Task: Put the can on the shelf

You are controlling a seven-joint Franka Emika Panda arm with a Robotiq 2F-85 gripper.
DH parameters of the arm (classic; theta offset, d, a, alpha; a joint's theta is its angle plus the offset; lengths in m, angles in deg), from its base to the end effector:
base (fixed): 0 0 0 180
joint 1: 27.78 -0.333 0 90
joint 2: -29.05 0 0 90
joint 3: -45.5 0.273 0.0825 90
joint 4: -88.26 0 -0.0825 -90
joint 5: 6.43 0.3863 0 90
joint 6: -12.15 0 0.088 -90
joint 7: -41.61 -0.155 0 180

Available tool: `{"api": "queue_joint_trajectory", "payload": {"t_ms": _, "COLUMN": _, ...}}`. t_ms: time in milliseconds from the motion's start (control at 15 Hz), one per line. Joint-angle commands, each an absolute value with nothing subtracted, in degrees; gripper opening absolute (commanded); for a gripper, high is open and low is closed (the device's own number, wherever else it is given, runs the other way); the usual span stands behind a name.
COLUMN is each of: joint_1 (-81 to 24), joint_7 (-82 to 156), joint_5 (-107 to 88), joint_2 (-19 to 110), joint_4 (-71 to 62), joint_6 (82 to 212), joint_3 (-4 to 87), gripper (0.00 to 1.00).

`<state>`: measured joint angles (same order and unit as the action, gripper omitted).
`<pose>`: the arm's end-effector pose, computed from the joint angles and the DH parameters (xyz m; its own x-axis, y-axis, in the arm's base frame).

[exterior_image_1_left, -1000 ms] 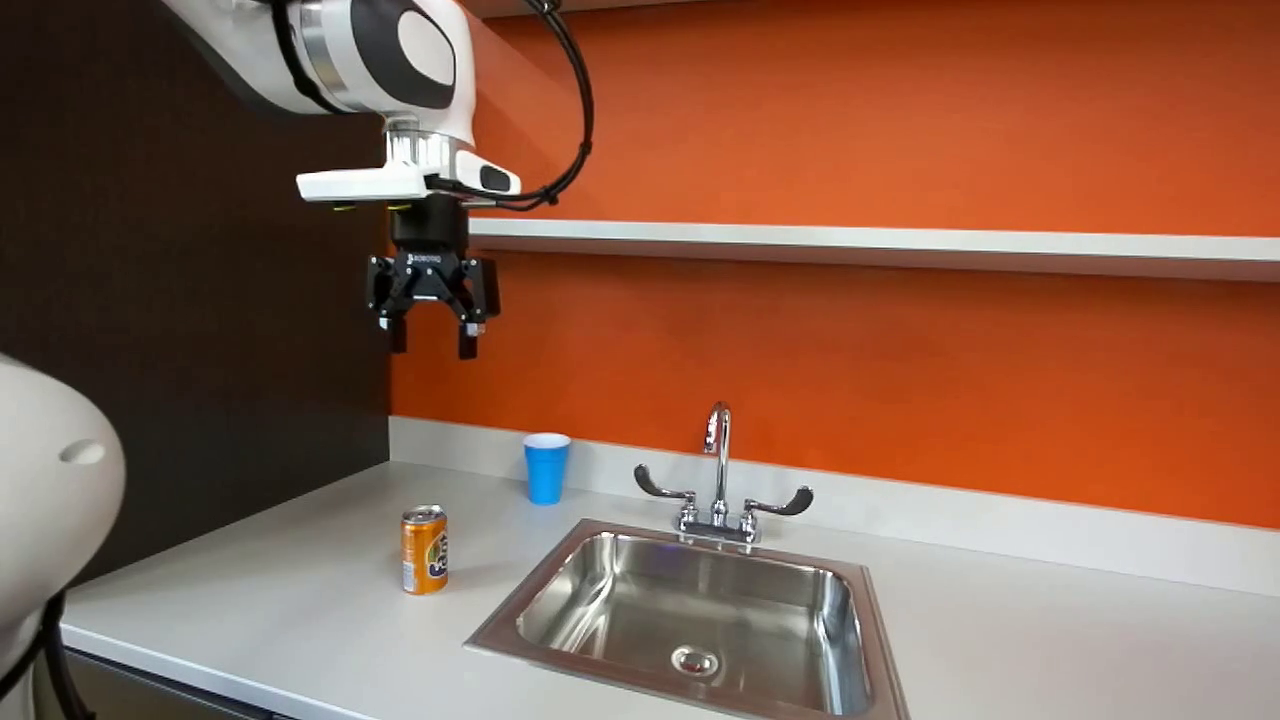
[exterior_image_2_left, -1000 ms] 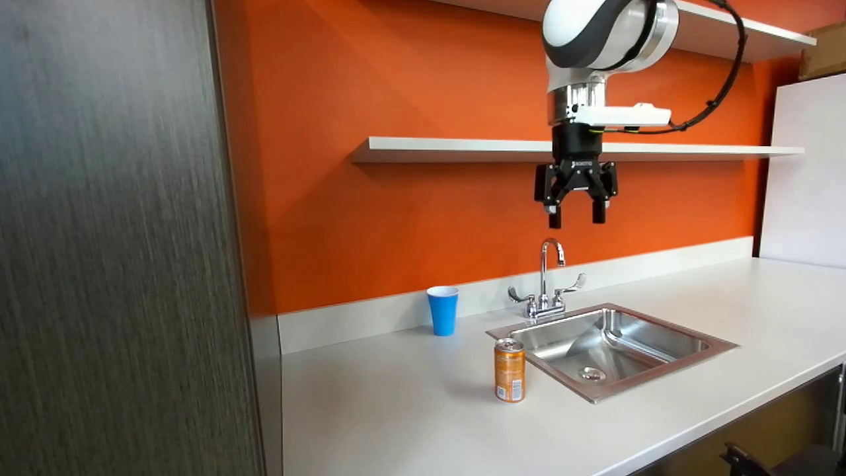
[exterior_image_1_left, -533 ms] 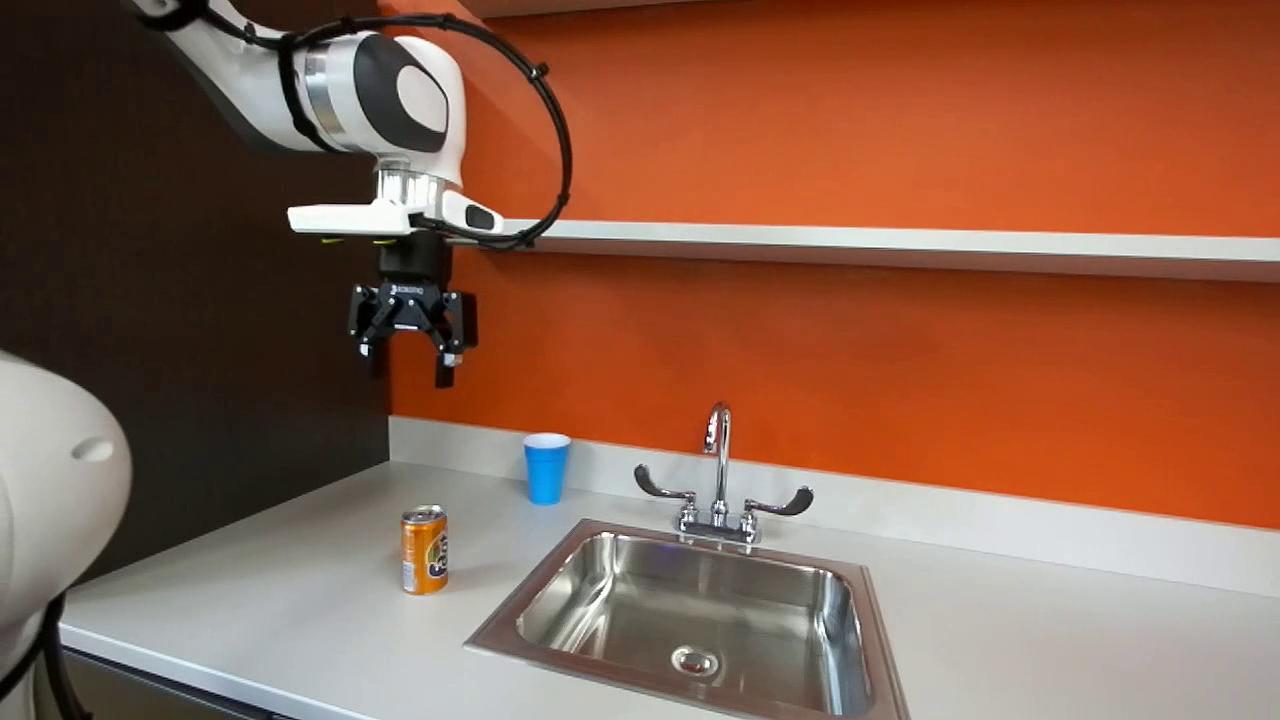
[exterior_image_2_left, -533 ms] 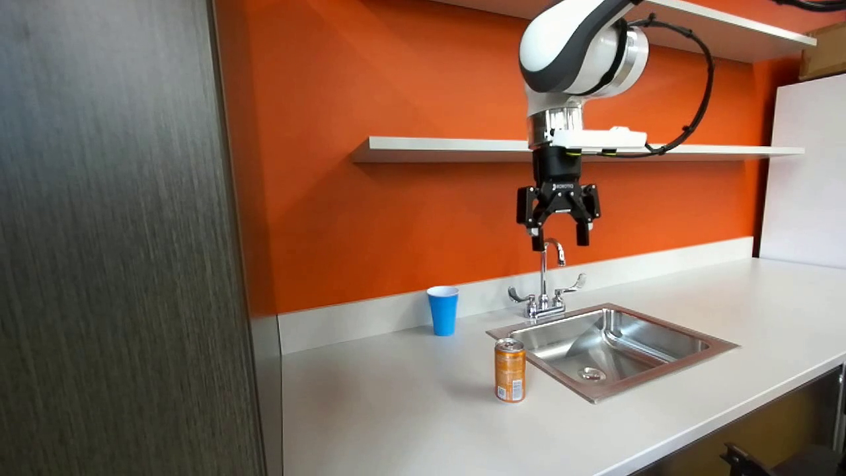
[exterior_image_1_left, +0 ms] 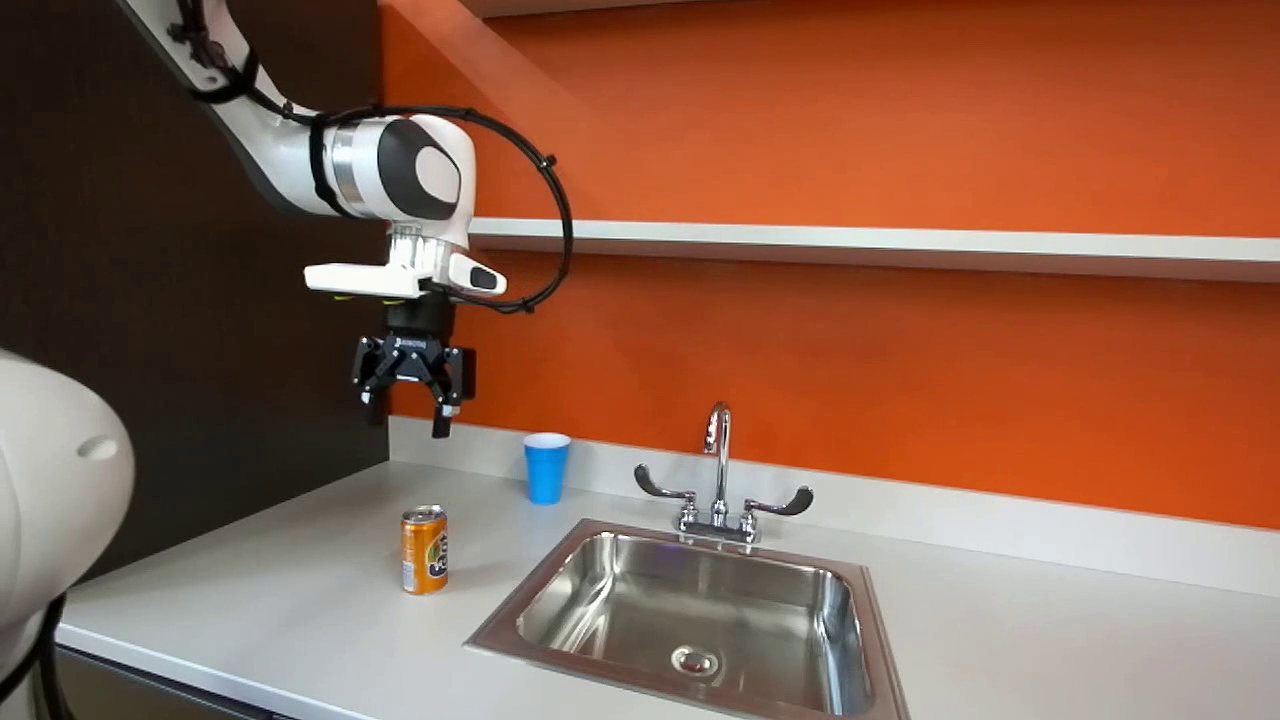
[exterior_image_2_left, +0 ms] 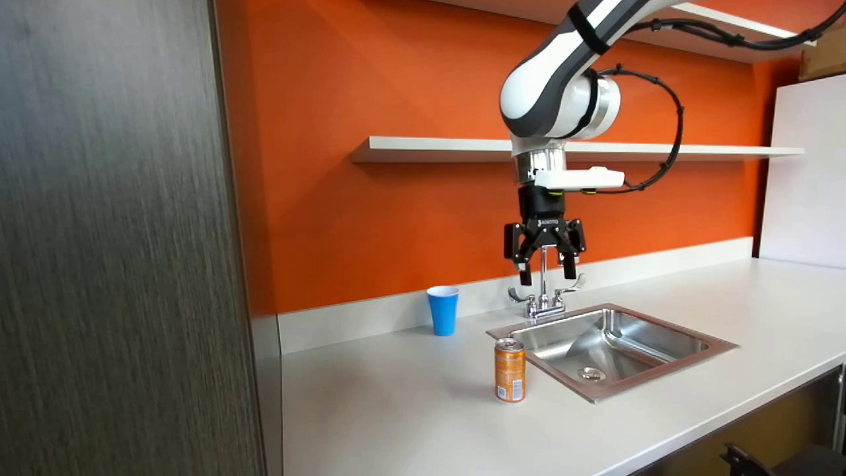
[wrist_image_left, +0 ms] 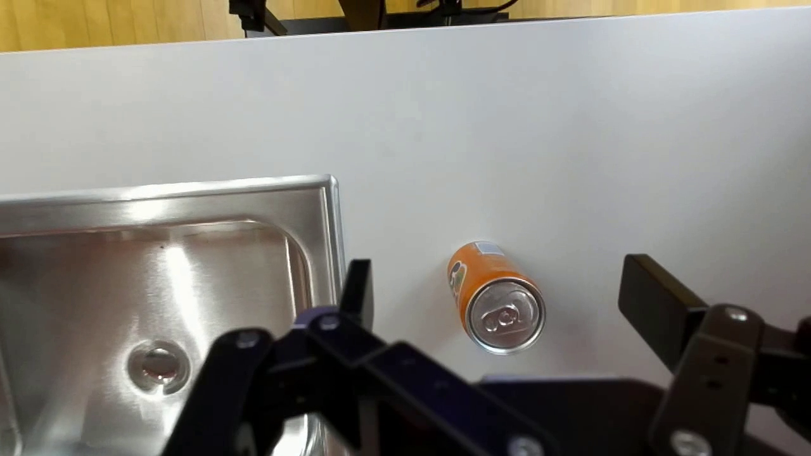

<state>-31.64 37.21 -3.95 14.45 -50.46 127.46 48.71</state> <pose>0.4366 0.0574 0.3028 0.9877 0.0227 -0.1548 0.0214 -0.9997 -0.0099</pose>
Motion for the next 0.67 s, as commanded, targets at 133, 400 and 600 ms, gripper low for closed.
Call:
{"api": "queue_joint_trajectory", "payload": {"t_ms": 133, "joint_1": -32.42, "joint_7": 37.51, "joint_5": -3.47, "joint_2": 19.46, "joint_4": -51.22, "joint_6": 130.89, "joint_3": 49.60, "gripper": 1.00}}
{"api": "queue_joint_trajectory", "payload": {"t_ms": 400, "joint_1": -32.84, "joint_7": 38.54, "joint_5": -3.25, "joint_2": 21.49, "joint_4": -52.75, "joint_6": 132.44, "joint_3": 49.82, "gripper": 1.00}}
{"api": "queue_joint_trajectory", "payload": {"t_ms": 600, "joint_1": -33.34, "joint_7": 40.34, "joint_5": -2.31, "joint_2": 22.11, "joint_4": -54.15, "joint_6": 132.87, "joint_3": 49.78, "gripper": 1.00}}
